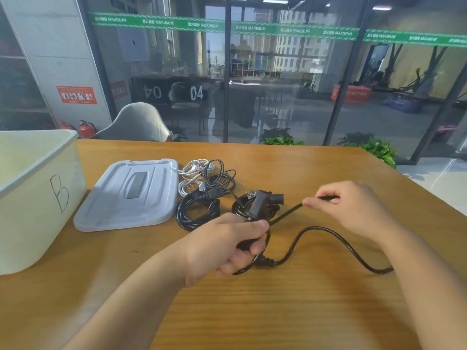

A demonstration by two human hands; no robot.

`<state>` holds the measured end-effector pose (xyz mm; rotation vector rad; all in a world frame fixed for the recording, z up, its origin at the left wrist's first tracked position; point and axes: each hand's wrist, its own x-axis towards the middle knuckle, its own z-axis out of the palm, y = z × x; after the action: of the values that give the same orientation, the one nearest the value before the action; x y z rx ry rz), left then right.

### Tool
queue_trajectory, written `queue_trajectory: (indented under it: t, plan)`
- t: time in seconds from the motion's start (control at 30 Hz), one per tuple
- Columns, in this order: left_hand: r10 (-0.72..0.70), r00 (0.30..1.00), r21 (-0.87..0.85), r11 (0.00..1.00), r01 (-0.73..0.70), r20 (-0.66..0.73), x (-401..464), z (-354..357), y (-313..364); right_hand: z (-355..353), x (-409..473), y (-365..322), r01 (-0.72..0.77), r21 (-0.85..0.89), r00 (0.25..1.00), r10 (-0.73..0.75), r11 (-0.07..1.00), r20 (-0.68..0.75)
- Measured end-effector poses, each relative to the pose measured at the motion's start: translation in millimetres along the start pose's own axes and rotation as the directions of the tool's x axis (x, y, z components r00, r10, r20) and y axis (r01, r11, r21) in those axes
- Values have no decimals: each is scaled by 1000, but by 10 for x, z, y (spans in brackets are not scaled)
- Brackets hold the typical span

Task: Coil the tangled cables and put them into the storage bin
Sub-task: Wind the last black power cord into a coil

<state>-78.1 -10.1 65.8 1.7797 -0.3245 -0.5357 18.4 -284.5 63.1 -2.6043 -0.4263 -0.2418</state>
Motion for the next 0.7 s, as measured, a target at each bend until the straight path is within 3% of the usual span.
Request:
queue_trajectory:
  t: [0.13,0.27,0.37,0.47,0.63,0.7]
  plan:
    - [-40,990,74,996,50,-136,65,33,-40,-6,-33,-181,74,85,984,-59,994,-170]
    - [-80,954,30,995,92,-288,93,-24,-89,-25,-182,-485,203,301,967,-142,932,-214]
    - [-83,938,-14,996,83,-337,98,-73,-112,4,-319,-715,232,508,973,-192,829,-132]
    - [-61,921,-59,997,41,-385,122,-75,-131,52,-406,-870,147,698,975,-222,701,19]
    - [45,916,-170,978,-122,-400,108,-63,-120,171,-582,-1088,123,765,900,-395,633,182]
    - [70,902,-234,955,-184,-426,101,-49,-113,260,-646,-1150,180,728,869,-455,661,198]
